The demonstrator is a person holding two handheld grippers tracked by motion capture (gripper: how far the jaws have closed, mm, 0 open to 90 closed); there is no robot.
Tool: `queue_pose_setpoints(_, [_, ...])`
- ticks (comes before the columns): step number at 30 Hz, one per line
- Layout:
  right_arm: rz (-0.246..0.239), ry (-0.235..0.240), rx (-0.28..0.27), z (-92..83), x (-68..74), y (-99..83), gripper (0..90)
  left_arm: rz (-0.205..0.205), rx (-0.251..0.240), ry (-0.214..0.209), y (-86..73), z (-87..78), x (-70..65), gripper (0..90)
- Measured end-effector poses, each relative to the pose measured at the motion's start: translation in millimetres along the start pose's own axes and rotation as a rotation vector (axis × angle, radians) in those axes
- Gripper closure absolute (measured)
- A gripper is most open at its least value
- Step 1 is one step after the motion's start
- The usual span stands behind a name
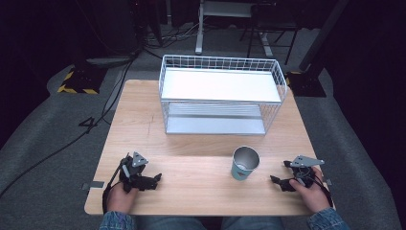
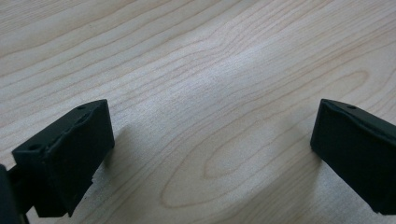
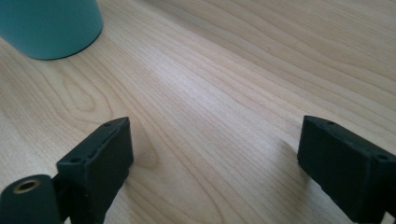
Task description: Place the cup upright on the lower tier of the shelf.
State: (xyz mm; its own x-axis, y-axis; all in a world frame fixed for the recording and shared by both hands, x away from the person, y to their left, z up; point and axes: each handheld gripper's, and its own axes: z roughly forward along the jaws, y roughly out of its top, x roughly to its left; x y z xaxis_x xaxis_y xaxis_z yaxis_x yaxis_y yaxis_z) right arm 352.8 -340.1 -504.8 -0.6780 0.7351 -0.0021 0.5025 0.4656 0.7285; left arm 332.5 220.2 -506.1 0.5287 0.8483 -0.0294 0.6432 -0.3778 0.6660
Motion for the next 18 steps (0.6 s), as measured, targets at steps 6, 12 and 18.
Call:
queue_pose_setpoints(6, [-0.003,0.004,0.0,-0.1,-0.2,-0.1,10.4,-0.002,0.0,0.001,0.0,0.0,-0.1,0.0])
queue_pose_setpoints(12, [0.001,0.003,0.0,-0.4,0.3,-0.4,10.4,0.0,0.0,0.0,0.0,0.0,0.0,0.0])
queue_pose_setpoints(18, [-0.001,0.002,0.003,-2.7,1.9,-2.4,10.4,-0.005,0.002,0.007,1.2,0.8,1.0,0.0])
